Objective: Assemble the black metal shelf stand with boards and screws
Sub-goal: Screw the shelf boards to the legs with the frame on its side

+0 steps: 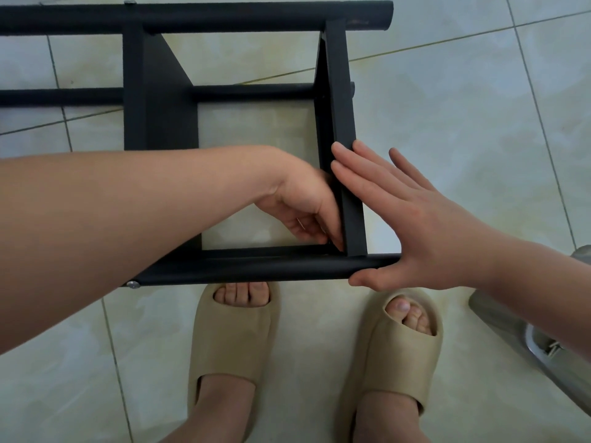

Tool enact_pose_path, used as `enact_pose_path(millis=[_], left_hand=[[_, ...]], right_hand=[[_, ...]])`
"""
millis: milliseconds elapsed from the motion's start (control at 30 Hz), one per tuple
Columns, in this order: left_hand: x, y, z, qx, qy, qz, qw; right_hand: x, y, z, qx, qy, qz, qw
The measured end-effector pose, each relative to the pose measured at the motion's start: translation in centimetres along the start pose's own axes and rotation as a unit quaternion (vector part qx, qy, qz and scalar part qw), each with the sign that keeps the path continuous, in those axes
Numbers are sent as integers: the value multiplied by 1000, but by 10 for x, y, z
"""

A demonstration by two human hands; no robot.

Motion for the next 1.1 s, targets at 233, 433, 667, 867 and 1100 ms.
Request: enact_pose_path(millis=[233,433,667,867,1100], left_hand=[[4,1,-6,-2,12,11,1000],[6,1,-7,-40,22,19,999],[4,4,-5,-41,36,21,998],[7,4,-6,-48,30,40,998],[8,-2,-7,-63,31,45,996]], right_hand=[[0,0,-1,6,-1,-2,1000],[0,-1,-2,7,-3,-1,1000],[-1,-1,-3,7,-5,-2,1000],[-1,-2,-4,9,-8,-1,1000],[0,-1,-3,8,-8,-2,1000]])
Point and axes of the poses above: each hand's wrist, its own x-axis towards the middle knuckle, its own z-axis out of the back of the hand, y = z × x, the point moved 1 cm from there along x, towards the middle knuckle, and after that the axes turned 13 degrees about z, right-handed, at the moved point
